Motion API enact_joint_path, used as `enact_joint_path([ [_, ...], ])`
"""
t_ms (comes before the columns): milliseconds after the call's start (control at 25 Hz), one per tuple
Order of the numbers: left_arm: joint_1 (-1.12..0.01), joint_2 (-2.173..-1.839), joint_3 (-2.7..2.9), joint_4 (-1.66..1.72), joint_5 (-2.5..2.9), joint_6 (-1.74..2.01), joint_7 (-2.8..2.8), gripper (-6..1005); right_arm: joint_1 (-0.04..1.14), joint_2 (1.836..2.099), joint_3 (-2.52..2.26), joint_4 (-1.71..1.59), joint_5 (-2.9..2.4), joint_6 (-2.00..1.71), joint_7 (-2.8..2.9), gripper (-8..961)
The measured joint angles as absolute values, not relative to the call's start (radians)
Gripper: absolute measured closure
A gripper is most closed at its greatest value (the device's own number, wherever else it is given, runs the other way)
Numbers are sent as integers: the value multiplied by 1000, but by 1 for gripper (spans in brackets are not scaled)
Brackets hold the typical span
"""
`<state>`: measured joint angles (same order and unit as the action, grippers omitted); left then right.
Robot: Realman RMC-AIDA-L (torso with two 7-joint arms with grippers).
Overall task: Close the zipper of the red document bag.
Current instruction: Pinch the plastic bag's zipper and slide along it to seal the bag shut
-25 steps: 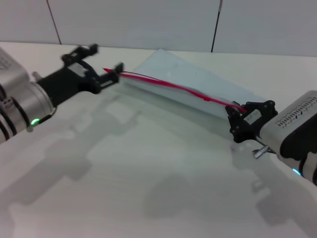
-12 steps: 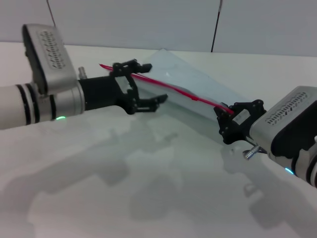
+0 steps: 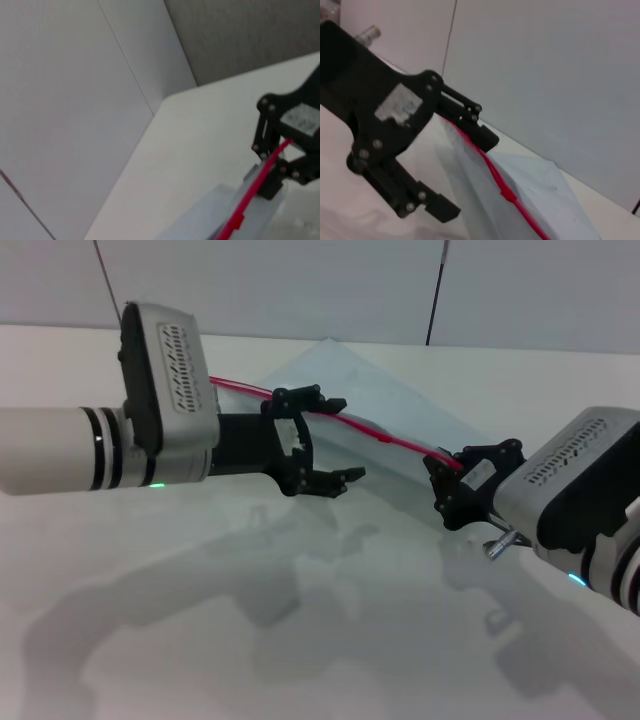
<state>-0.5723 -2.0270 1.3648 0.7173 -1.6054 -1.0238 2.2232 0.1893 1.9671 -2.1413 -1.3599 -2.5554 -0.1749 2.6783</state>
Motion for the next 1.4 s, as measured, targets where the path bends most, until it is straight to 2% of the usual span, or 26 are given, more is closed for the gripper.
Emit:
enact_joint_path([
  [560, -577, -2032, 1410, 775, -1575, -992, 2229, 177, 202, 1968, -2140, -1374, -2556, -203, 2678, 900],
  [760, -581, -2034, 1439, 775, -1579, -976, 2226, 278, 202, 1968, -2140, -1375, -2556, -204, 2678, 899],
  [1400, -567, -2035, 1455, 772, -1666, -965, 2311, 277, 204, 1968, -2138, -1378, -2556, -204, 2678, 901],
])
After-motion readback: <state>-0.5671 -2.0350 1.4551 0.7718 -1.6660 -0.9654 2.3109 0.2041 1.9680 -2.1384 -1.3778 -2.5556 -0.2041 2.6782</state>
